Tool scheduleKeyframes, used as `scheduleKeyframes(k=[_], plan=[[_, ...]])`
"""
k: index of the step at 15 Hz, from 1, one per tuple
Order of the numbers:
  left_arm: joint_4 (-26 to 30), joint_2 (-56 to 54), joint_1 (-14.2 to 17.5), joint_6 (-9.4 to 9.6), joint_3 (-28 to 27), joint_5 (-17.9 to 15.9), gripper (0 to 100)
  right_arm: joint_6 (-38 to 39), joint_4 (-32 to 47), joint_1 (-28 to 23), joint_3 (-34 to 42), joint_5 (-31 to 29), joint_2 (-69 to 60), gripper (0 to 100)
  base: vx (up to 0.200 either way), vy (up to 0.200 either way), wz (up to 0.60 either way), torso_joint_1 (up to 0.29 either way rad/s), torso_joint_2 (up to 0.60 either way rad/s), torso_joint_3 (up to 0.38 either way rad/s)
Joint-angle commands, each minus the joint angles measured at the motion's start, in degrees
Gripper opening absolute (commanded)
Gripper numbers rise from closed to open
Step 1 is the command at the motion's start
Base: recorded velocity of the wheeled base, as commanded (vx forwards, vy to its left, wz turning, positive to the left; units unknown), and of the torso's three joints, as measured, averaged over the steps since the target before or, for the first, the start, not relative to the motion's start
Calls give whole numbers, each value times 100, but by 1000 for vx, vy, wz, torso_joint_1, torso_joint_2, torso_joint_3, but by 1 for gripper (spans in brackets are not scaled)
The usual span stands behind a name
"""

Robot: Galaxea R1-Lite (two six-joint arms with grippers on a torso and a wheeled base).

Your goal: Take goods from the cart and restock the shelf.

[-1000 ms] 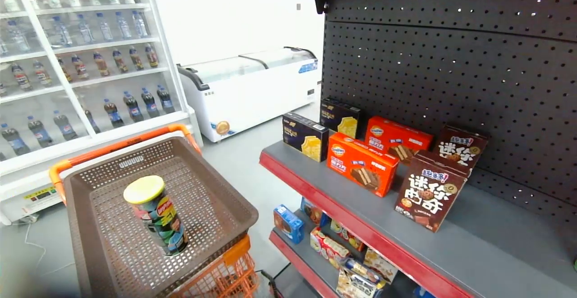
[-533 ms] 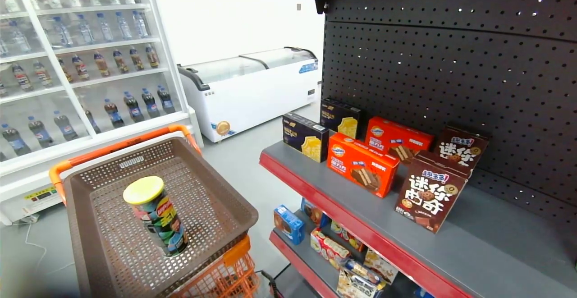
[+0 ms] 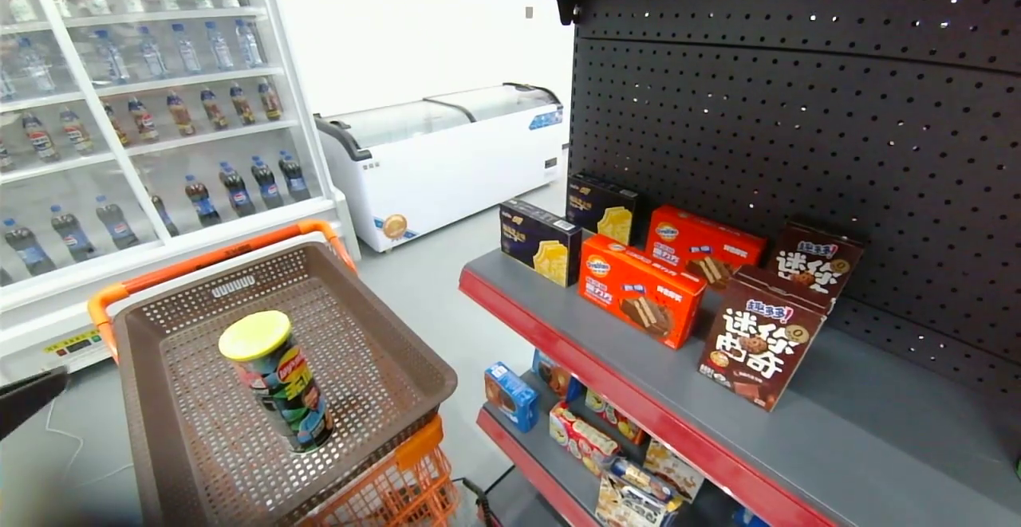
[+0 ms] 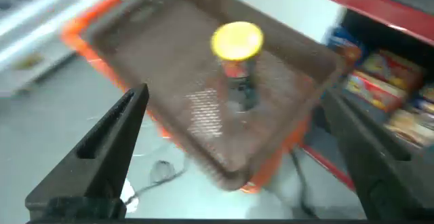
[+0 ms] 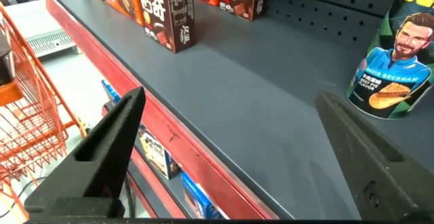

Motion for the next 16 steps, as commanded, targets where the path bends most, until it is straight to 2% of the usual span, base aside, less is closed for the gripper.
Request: scheduleKeyframes(k=[1,2,3,5,6,8,12,16], plan=[[-463,1922,1071,551,125,-1819,100,2,-2,2,0,-3,7,100,0,0,0,0,0,0],[-823,2177,1185,903,459,-2065,100,2,-2,2,0,-3,7,100,0,0,0,0,0,0],[-1456,2405,1203,991,863,-2179,100,2,-2,2,0,-3,7,100,0,0,0,0,0,0],[-3144,2792,1379,1035,1733,-2179,100,2,-2,2,0,-3,7,100,0,0,0,0,0,0],[-3750,2924,1431,1035,2067,-2170,100,2,-2,2,0,6,7,100,0,0,0,0,0,0],[-4594,3249,1493,1035,2630,-2170,100,2,-2,2,0,-3,7,100,0,0,0,0,0,0],[-5587,3899,1502,973,2902,-2162,100,2,-2,2,0,-3,7,100,0,0,0,0,0,0],[-6158,4690,1449,956,2876,-2162,100,2,-2,2,0,-3,7,100,0,0,0,0,0,0]])
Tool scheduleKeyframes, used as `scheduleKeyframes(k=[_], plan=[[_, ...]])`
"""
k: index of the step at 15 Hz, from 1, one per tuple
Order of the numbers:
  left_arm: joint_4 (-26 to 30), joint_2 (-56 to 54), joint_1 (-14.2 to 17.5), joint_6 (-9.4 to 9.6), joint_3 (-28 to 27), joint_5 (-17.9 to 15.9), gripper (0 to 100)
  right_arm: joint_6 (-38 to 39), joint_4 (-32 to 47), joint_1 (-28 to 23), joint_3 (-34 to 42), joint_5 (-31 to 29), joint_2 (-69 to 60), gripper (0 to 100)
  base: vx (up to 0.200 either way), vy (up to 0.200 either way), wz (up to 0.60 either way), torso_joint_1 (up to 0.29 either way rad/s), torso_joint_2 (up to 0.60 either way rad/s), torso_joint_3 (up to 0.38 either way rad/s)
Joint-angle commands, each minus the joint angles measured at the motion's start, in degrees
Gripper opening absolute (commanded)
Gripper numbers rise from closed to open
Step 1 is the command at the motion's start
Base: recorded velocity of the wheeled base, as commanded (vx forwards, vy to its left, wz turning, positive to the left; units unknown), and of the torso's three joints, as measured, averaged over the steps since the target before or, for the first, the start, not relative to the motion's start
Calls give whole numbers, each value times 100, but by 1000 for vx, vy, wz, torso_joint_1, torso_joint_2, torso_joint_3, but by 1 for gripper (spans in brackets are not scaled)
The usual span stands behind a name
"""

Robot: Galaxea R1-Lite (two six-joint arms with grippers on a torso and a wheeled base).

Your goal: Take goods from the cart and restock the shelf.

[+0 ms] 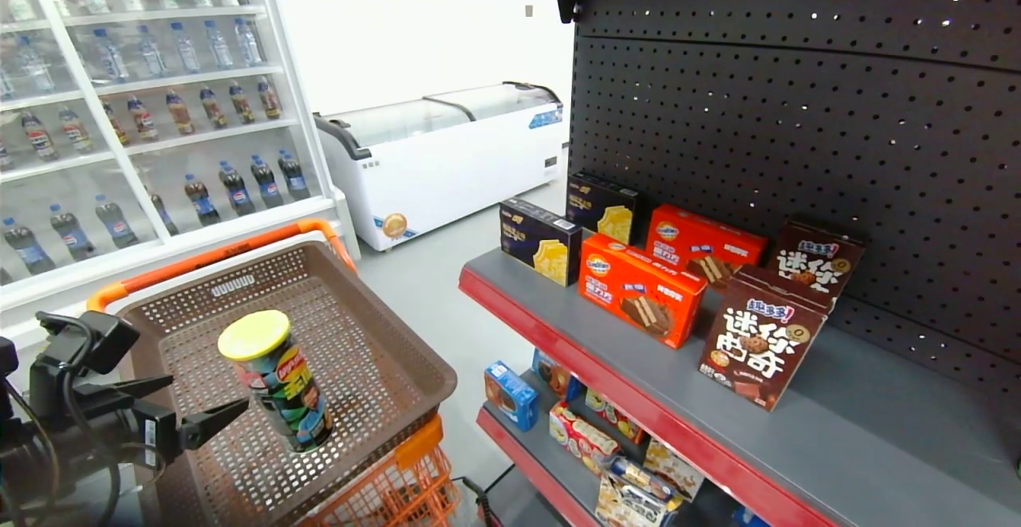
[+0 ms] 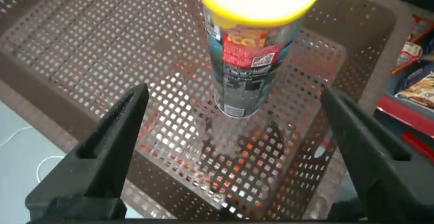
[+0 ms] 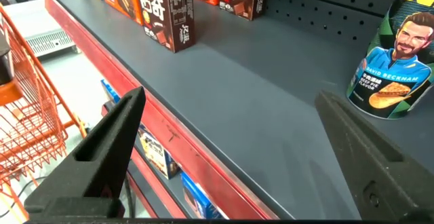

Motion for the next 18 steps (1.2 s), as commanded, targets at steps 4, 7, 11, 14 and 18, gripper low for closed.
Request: scheduleKeyframes(k=[4,7,11,14,18], plan=[[-972,1430,-149,1,-68,1,100,2,-2,1,0,2,7,100,0,0,0,0,0,0],[-1315,1887,-421,-7,-165,10,100,2,-2,1,0,11,7,100,0,0,0,0,0,0],[-1341,2283,-659,1,-499,45,100,2,-2,1,0,2,7,100,0,0,0,0,0,0],[-1315,2520,-799,-7,-789,221,100,2,-2,1,0,2,7,100,0,0,0,0,0,0],[-1323,2625,-966,10,-1132,309,0,2,-2,1,0,2,7,100,0,0,0,0,0,0]])
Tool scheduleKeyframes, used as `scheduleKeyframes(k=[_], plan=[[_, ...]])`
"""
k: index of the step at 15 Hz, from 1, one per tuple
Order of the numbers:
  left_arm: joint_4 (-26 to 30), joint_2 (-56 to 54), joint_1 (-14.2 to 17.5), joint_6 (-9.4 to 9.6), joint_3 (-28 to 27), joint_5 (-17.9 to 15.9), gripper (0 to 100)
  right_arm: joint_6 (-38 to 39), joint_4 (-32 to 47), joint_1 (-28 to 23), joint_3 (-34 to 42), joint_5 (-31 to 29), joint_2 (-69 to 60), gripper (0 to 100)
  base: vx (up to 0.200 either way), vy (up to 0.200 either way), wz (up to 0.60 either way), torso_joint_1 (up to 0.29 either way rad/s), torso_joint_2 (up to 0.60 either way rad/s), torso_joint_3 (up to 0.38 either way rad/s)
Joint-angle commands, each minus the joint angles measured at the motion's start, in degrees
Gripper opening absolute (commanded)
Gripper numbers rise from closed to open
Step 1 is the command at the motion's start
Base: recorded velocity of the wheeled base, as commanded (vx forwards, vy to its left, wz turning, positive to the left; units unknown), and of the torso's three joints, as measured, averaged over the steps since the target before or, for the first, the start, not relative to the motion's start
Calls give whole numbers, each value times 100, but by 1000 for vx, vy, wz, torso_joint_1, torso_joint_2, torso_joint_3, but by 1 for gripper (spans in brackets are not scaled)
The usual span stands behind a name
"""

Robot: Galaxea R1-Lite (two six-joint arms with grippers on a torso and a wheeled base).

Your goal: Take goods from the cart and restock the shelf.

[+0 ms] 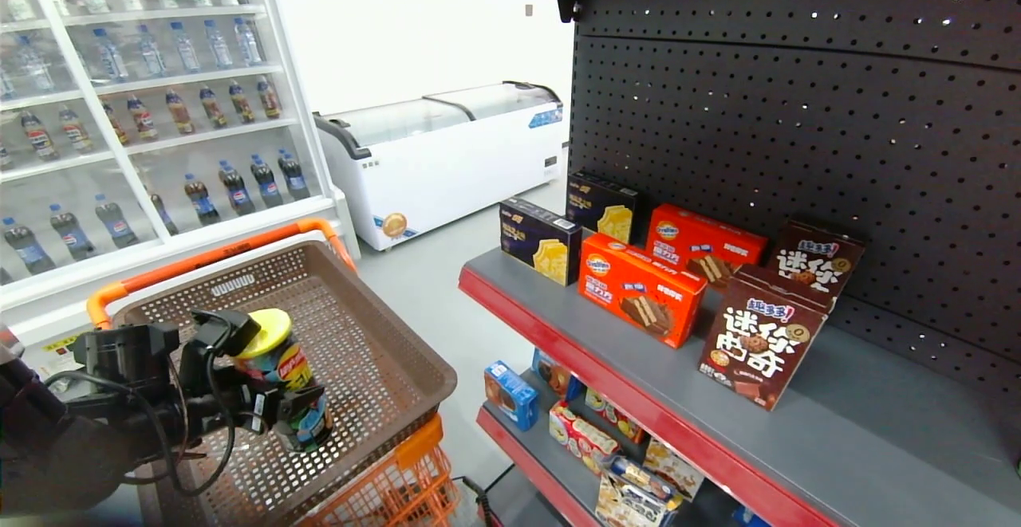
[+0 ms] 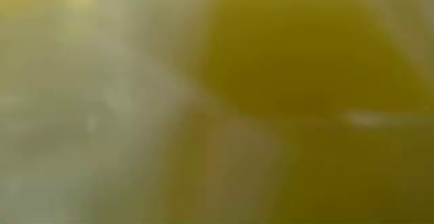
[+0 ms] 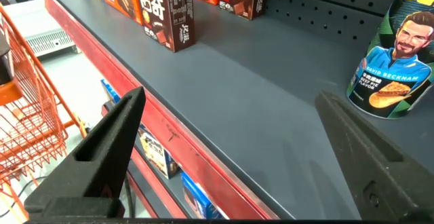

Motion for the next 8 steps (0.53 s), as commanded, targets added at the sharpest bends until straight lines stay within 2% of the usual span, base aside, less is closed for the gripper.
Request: scheduleKeyframes(k=[1,4,8], plan=[[7,38,-103,19,-175,37,0,4,-2,-1,0,2,7,100,0,0,0,0,0,0],[182,-235,-7,63,-131,63,0,4,-2,-1,0,11,7,100,0,0,0,0,0,0],[121,-1386,81,72,27,63,0,4,-2,-1,0,2,7,100,0,0,0,0,0,0]])
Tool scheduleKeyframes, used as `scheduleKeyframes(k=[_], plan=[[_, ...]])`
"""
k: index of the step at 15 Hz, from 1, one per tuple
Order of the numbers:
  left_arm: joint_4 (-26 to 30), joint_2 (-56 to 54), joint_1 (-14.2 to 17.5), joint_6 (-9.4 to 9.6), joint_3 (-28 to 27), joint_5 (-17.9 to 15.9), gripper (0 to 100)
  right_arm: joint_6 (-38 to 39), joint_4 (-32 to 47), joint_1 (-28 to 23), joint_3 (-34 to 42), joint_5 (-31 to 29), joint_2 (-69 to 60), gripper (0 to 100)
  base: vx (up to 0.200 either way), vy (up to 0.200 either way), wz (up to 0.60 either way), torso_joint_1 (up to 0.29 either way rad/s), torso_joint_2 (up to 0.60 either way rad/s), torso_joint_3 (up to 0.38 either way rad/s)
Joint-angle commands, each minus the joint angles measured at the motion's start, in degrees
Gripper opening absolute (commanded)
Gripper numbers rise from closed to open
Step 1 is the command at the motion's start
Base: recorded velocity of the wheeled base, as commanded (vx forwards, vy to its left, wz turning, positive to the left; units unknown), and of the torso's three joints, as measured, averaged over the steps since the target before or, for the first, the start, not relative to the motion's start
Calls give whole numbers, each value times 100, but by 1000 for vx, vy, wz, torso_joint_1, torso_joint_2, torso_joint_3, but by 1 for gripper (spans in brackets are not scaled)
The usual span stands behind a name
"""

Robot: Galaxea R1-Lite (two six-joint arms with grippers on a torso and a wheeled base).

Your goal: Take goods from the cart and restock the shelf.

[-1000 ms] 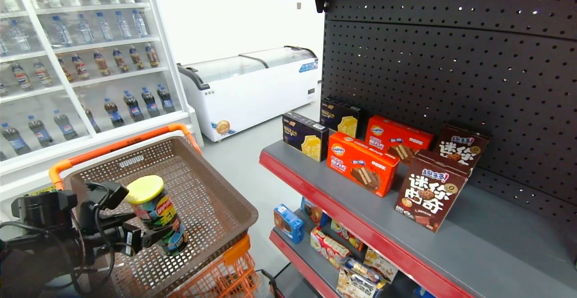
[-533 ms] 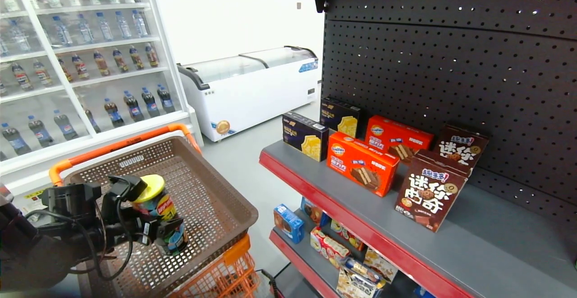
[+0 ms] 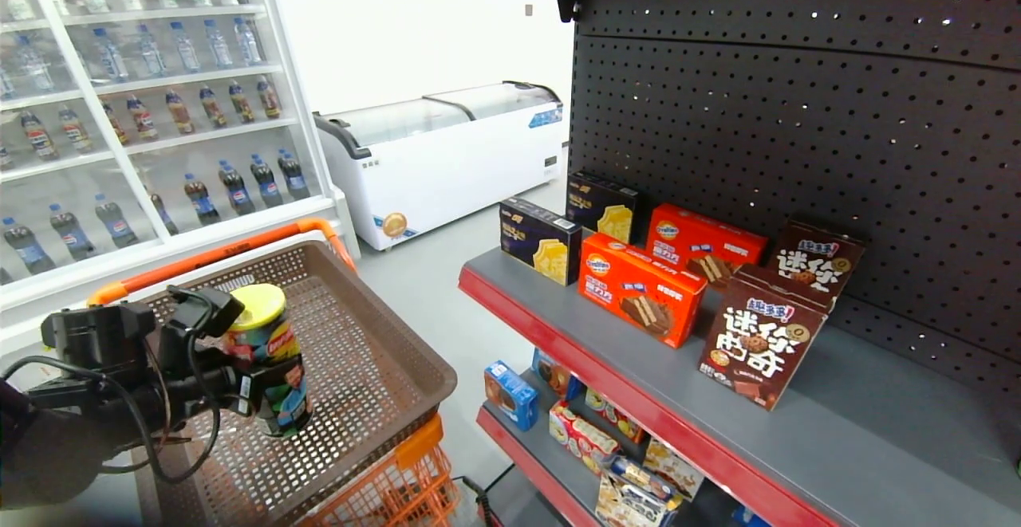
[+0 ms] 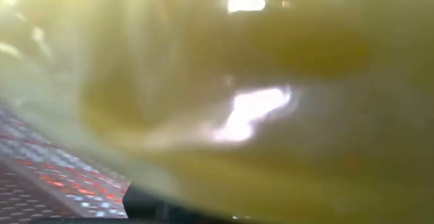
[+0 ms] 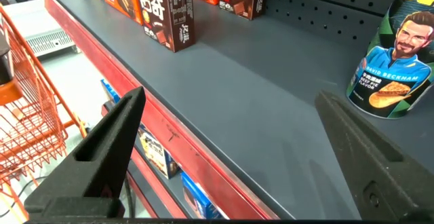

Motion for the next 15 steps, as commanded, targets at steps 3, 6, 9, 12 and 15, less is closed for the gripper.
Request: scheduleKeyframes(k=[3,6,9,12,15], plan=[[237,-1687,-72,-516,-60,374,0,4,-2,-1,0,2,7,100,0,0,0,0,0,0],[1801,-2864,-142,-1280,-377,849,0,4,-2,-1,0,2,7,100,0,0,0,0,0,0],[3990,-4235,-318,-1377,-509,1042,0,4,-2,-1,0,2,7,100,0,0,0,0,0,0],[4649,-5334,-520,-1597,-263,998,0,4,-2,-1,0,2,7,100,0,0,0,0,0,0],[4693,-6151,-520,-1588,274,989,0,4,-2,-1,0,2,7,100,0,0,0,0,0,0]])
